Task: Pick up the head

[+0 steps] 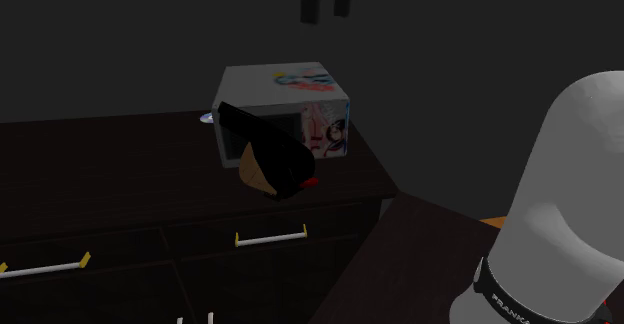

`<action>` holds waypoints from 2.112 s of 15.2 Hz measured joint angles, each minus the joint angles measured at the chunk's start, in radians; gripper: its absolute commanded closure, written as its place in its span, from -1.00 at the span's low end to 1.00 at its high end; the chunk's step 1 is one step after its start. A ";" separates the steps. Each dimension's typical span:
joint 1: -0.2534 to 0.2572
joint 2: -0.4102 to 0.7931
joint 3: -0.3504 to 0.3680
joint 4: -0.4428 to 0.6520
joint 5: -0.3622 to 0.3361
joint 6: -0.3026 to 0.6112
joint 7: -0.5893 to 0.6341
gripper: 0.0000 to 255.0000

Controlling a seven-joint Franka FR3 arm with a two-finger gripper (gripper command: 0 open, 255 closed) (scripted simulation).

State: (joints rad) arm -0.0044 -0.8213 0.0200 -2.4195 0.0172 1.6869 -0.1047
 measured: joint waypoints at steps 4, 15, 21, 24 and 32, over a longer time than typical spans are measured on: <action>-0.011 0.109 0.036 0.051 -0.030 0.028 0.030 -1.00; -0.072 0.665 0.201 0.382 -0.274 0.042 0.249 -1.00; -0.055 0.983 0.227 0.646 -0.451 -0.061 0.358 -1.00; -0.025 1.149 0.217 0.801 -0.533 -0.132 0.392 -1.00; 0.079 1.609 0.128 1.338 -0.706 -0.363 0.354 -1.00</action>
State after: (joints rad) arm 0.0743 0.7878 0.1483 -1.0817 -0.6891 1.3237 0.2490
